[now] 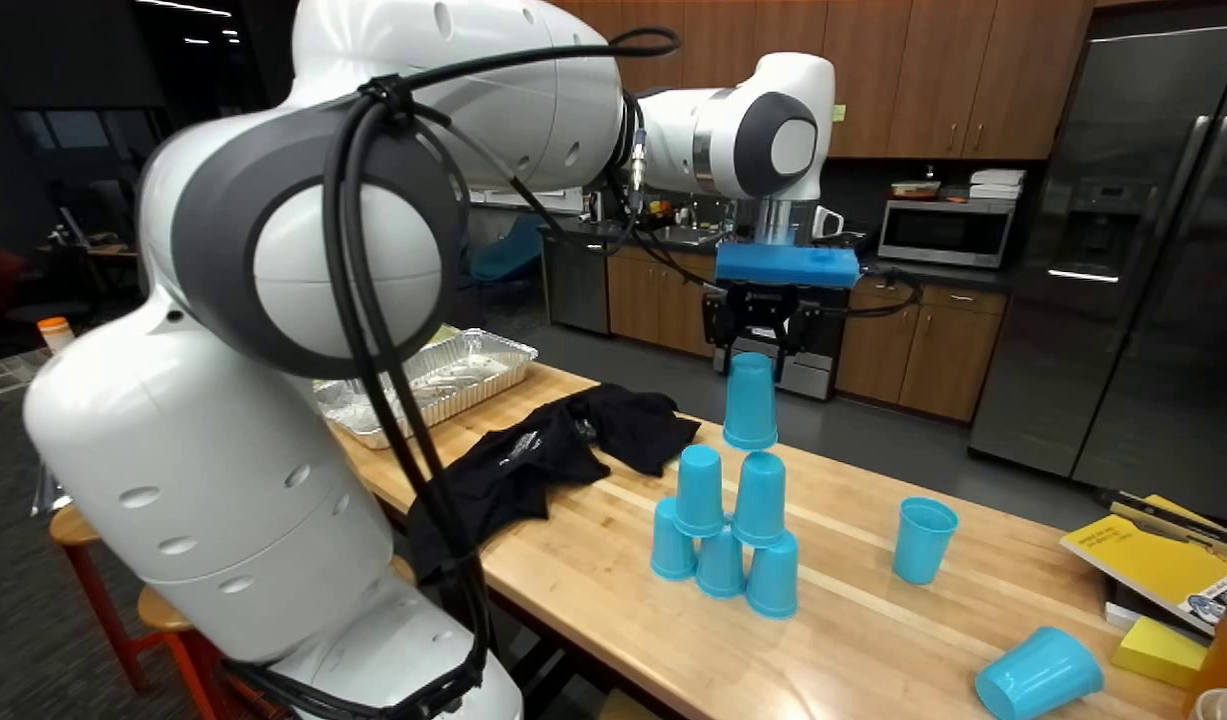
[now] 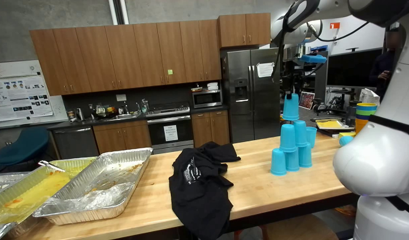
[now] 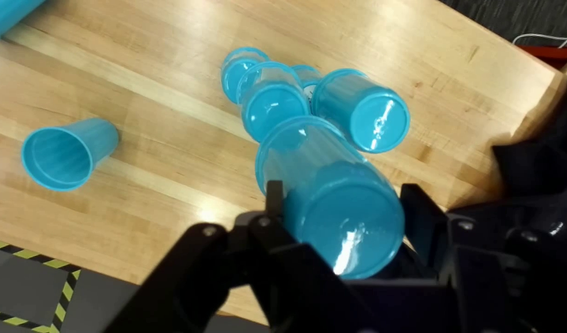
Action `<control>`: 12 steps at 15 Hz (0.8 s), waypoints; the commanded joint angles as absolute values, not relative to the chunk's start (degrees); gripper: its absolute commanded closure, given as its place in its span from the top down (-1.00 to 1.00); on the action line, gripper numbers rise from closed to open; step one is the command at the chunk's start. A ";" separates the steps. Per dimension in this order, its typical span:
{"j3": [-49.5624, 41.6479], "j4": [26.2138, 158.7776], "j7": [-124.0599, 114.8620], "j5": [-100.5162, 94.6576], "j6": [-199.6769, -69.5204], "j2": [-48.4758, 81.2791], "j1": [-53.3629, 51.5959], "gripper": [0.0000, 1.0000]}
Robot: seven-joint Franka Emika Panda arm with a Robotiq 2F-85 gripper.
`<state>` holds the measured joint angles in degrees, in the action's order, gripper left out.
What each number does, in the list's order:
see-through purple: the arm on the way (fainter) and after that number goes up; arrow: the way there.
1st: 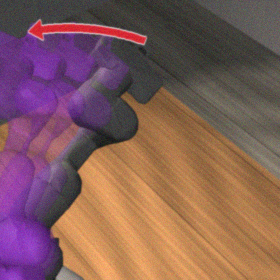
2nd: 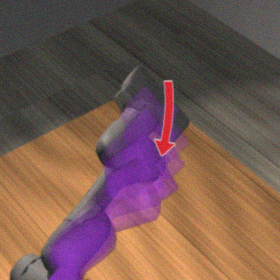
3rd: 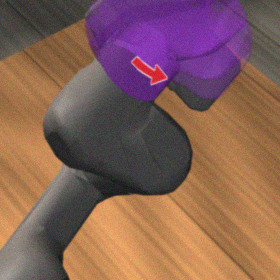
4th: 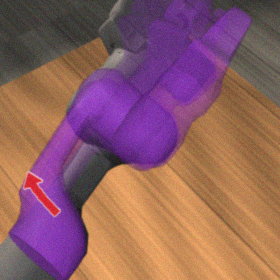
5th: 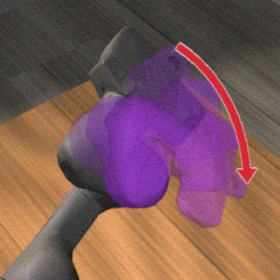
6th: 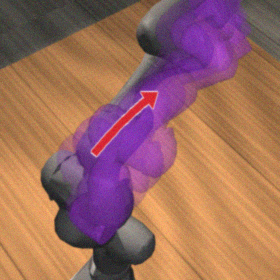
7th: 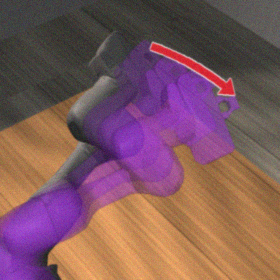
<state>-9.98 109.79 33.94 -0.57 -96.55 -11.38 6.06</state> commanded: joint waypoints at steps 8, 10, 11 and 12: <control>-10.06 109.10 35.96 -0.96 -89.25 -16.16 4.90 -0.24; -10.14 109.24 35.79 -1.11 -89.29 -16.69 4.87 -0.24; -10.34 109.47 36.06 -1.28 -89.47 -16.90 4.97 -0.24; -10.44 109.42 36.04 -1.31 -89.35 -16.83 4.98 -0.24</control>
<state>-10.00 109.04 35.77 -0.64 -89.92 -15.59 5.26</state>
